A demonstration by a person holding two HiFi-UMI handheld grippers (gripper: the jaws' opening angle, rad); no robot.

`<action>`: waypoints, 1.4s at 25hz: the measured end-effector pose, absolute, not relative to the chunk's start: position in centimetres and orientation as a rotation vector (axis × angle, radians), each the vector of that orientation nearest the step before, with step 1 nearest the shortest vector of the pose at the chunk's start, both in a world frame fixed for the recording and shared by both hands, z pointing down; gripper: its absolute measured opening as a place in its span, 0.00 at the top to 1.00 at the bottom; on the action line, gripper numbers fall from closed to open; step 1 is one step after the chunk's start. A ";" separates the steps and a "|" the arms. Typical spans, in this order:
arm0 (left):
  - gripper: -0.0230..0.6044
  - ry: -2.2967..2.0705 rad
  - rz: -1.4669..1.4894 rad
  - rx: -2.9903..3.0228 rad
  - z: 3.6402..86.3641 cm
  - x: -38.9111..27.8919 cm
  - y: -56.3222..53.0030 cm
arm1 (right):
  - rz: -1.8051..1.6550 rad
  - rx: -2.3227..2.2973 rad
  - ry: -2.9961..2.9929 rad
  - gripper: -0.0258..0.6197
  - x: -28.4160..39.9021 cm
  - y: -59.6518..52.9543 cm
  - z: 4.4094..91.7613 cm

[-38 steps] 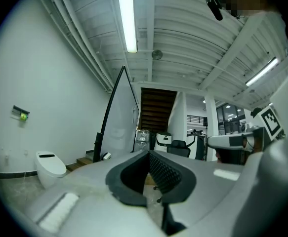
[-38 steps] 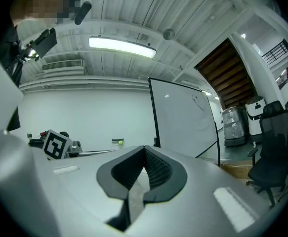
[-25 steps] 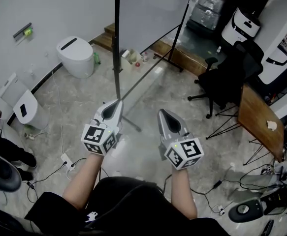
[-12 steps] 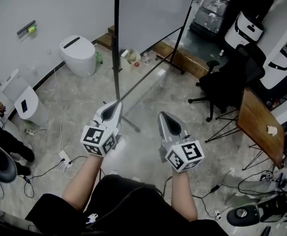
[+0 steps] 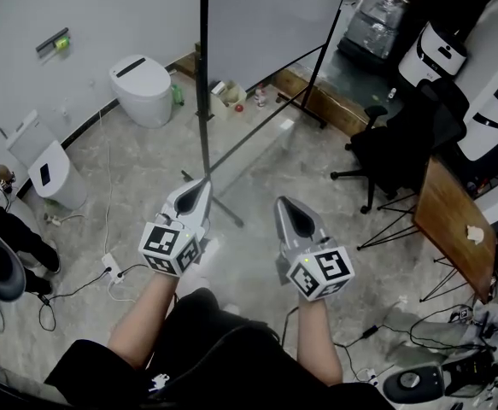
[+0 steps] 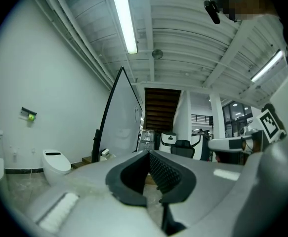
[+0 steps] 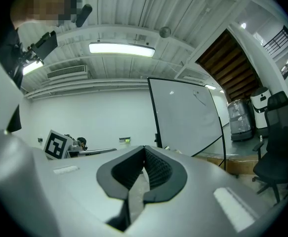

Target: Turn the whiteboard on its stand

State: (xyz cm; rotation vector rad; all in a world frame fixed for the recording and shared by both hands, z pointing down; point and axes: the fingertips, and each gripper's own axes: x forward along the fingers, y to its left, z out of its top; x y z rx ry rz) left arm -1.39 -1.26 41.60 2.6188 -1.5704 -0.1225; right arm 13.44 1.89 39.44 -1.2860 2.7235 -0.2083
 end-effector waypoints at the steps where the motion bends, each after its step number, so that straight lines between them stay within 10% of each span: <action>1: 0.96 -1.578 -0.126 2.615 41.5 -1.5 -1.4 | -0.208 -1.283 2.725 0.95 13.5 1.6 39.4; 35: 0.96 -1.429 -0.127 2.679 40.8 -7.5 -21.8 | -0.168 -1.400 2.701 0.95 5.8 -17.5 37.6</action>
